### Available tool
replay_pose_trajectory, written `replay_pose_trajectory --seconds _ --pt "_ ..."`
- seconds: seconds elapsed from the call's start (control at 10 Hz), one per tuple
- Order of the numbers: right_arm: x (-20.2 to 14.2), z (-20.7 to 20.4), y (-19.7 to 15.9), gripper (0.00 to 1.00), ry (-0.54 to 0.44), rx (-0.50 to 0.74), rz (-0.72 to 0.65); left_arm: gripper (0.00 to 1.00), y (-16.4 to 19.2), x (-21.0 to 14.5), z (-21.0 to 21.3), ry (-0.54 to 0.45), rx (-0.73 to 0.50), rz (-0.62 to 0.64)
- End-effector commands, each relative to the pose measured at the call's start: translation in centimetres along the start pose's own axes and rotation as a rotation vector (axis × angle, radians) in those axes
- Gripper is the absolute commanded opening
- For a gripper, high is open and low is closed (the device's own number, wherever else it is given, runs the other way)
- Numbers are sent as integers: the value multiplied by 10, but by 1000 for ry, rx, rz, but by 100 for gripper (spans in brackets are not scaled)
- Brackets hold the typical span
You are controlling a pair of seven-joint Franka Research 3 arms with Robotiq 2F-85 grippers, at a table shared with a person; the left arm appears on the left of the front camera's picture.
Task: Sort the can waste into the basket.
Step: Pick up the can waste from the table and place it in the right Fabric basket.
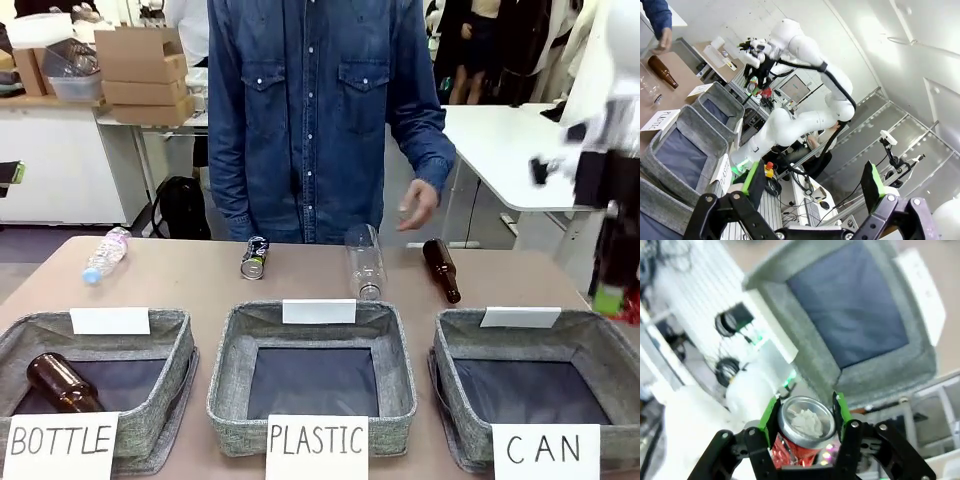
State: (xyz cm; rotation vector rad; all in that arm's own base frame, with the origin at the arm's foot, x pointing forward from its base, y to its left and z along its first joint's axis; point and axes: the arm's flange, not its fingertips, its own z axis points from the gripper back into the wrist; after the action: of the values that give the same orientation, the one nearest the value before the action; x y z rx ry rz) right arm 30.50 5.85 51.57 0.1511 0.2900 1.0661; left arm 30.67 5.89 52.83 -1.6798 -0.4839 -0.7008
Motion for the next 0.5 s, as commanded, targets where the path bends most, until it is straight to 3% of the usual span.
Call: replay_pose_trajectory --seconds 0.0,0.1,0.3,0.4 --pt "-5 -22 10 11 14 -197 577 100 -2 0 2 5 -14 -21" --pt "-3 -26 8 11 7 -171 743 100 -2 0 2 5 -14 -21" --pt "-4 -22 -2 11 -140 -85 1062 100 -2 0 2 5 -14 -21" --pt "-3 -20 -4 11 -190 -69 1089 100 -2 0 2 5 -14 -21"
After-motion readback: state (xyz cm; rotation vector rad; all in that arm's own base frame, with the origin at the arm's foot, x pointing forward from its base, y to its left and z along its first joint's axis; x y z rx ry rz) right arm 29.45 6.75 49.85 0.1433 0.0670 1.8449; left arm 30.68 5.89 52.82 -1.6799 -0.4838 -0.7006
